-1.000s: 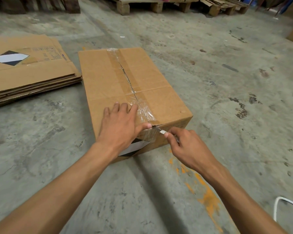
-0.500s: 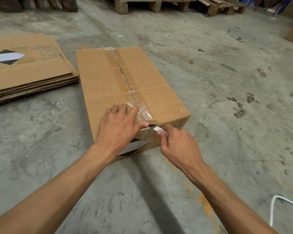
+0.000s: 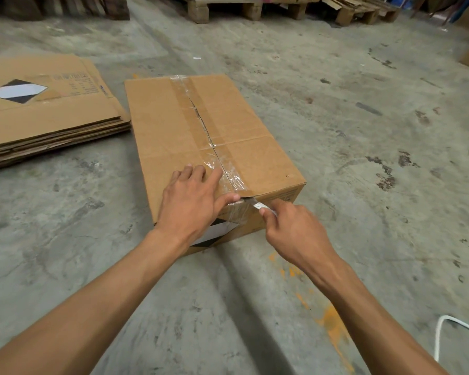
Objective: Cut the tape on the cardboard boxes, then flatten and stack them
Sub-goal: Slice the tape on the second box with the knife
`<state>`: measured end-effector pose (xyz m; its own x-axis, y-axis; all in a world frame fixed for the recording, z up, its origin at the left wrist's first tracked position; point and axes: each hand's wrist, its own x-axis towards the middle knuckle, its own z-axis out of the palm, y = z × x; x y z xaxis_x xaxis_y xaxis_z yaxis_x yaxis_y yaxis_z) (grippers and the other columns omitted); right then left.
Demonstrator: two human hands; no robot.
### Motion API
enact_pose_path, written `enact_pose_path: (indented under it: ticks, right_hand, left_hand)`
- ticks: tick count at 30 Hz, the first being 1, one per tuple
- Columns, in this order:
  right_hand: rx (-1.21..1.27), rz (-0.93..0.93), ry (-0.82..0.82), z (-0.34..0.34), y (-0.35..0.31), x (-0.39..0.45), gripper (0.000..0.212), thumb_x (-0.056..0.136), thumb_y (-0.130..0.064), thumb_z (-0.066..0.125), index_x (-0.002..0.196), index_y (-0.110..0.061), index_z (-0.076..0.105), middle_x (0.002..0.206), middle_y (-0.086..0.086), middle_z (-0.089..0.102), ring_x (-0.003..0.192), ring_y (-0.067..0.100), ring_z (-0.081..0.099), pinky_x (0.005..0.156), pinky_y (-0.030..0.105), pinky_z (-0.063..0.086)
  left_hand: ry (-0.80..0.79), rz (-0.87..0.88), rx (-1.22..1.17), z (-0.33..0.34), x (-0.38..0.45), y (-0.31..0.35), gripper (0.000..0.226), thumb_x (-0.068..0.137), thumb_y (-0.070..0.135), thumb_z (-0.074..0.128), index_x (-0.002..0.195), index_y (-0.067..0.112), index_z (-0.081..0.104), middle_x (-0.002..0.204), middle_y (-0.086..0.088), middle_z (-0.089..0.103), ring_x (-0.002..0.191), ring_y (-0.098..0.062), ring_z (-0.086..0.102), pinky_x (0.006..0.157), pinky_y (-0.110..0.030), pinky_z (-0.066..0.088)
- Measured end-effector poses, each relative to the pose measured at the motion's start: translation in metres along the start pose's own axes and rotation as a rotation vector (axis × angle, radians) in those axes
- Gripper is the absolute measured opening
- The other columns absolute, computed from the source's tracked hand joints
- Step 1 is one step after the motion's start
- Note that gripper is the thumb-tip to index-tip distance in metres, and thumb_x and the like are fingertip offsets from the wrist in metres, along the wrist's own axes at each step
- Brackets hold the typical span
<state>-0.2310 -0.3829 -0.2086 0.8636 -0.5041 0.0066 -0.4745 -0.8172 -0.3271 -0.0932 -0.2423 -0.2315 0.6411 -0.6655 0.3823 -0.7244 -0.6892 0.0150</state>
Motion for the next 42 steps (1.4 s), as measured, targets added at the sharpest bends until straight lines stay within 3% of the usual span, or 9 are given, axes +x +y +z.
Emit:
enact_pose_path:
  ticks: [4, 7, 10, 13, 20, 33, 37, 42]
  right_hand:
    - [0.14, -0.011, -0.028, -0.015, 0.021, -0.005, 0.043, 0.102, -0.04, 0.034, 0.074, -0.015, 0.056, 0.057, 0.001, 0.052, 0.062, 0.023, 0.055, 0.062, 0.039, 0.045]
    - [0.378, 0.088, -0.051, -0.01, 0.023, -0.016, 0.049, 0.105, -0.038, 0.03, 0.074, -0.017, 0.061, 0.05, 0.001, 0.054, 0.046, 0.01, 0.048, 0.056, 0.03, 0.039]
    - [0.765, 0.257, -0.084, 0.008, 0.014, -0.024, 0.048, 0.106, -0.034, 0.029, 0.08, -0.011, 0.063, 0.047, 0.01, 0.058, 0.037, 0.009, 0.04, 0.049, 0.023, 0.035]
    - [0.905, 0.322, -0.069, 0.021, 0.006, -0.027, 0.043, 0.106, -0.031, 0.031, 0.081, -0.011, 0.06, 0.043, 0.008, 0.052, 0.036, 0.011, 0.035, 0.044, 0.022, 0.031]
    - [0.954, 0.309, -0.004, 0.026, 0.005, -0.029, 0.043, 0.106, -0.03, 0.032, 0.075, -0.013, 0.057, 0.042, 0.0, 0.045, 0.038, 0.011, 0.036, 0.043, 0.019, 0.03]
    - [0.914, 0.361, -0.038, 0.018, 0.001, -0.022, 0.042, 0.106, -0.027, 0.033, 0.073, -0.013, 0.057, 0.044, 0.001, 0.039, 0.035, 0.009, 0.029, 0.041, 0.021, 0.026]
    - [0.874, 0.423, -0.102, 0.004, -0.009, -0.011, 0.038, 0.105, -0.026, 0.031, 0.084, -0.011, 0.059, 0.041, -0.004, 0.04, 0.029, 0.004, 0.03, 0.037, 0.02, 0.023]
    - [1.061, 0.493, -0.196, 0.007, -0.035, 0.006, 0.033, 0.106, -0.027, 0.03, 0.086, -0.013, 0.052, 0.039, -0.007, 0.038, 0.03, 0.006, 0.025, 0.038, 0.017, 0.018]
  left_hand:
    - [-0.035, -0.004, -0.03, 0.003, 0.001, -0.001, 0.063, 0.09, 0.071, 0.03, 0.107, 0.015, 0.056, 0.097, -0.011, 0.064, 0.097, -0.033, 0.059, 0.078, -0.041, 0.048]
    - [-0.054, -0.005, -0.03, 0.004, 0.001, -0.001, 0.067, 0.092, 0.072, 0.022, 0.106, 0.016, 0.054, 0.097, -0.01, 0.063, 0.1, -0.032, 0.058, 0.083, -0.042, 0.047]
    - [-0.066, -0.006, -0.036, 0.003, 0.0, -0.001, 0.066, 0.091, 0.072, 0.023, 0.105, 0.016, 0.054, 0.097, -0.01, 0.063, 0.099, -0.031, 0.058, 0.083, -0.042, 0.047]
    - [-0.066, -0.007, -0.05, 0.001, 0.0, -0.001, 0.063, 0.091, 0.071, 0.028, 0.107, 0.016, 0.053, 0.098, -0.01, 0.062, 0.098, -0.031, 0.058, 0.081, -0.042, 0.047]
    - [-0.079, -0.009, -0.042, 0.002, 0.0, 0.0, 0.06, 0.093, 0.069, 0.033, 0.107, 0.014, 0.054, 0.099, -0.012, 0.062, 0.099, -0.036, 0.059, 0.079, -0.042, 0.048]
    - [-0.107, -0.012, -0.04, 0.003, 0.0, -0.001, 0.064, 0.092, 0.071, 0.023, 0.11, 0.016, 0.052, 0.103, -0.011, 0.061, 0.103, -0.033, 0.057, 0.084, -0.042, 0.046]
    - [-0.096, -0.019, -0.076, 0.003, -0.002, -0.001, 0.065, 0.093, 0.07, 0.023, 0.111, 0.015, 0.052, 0.104, -0.01, 0.059, 0.104, -0.031, 0.054, 0.087, -0.042, 0.046]
    - [-0.094, -0.023, -0.139, -0.001, -0.004, -0.002, 0.063, 0.097, 0.064, 0.018, 0.112, 0.014, 0.053, 0.106, -0.008, 0.056, 0.102, -0.027, 0.05, 0.088, -0.041, 0.046]
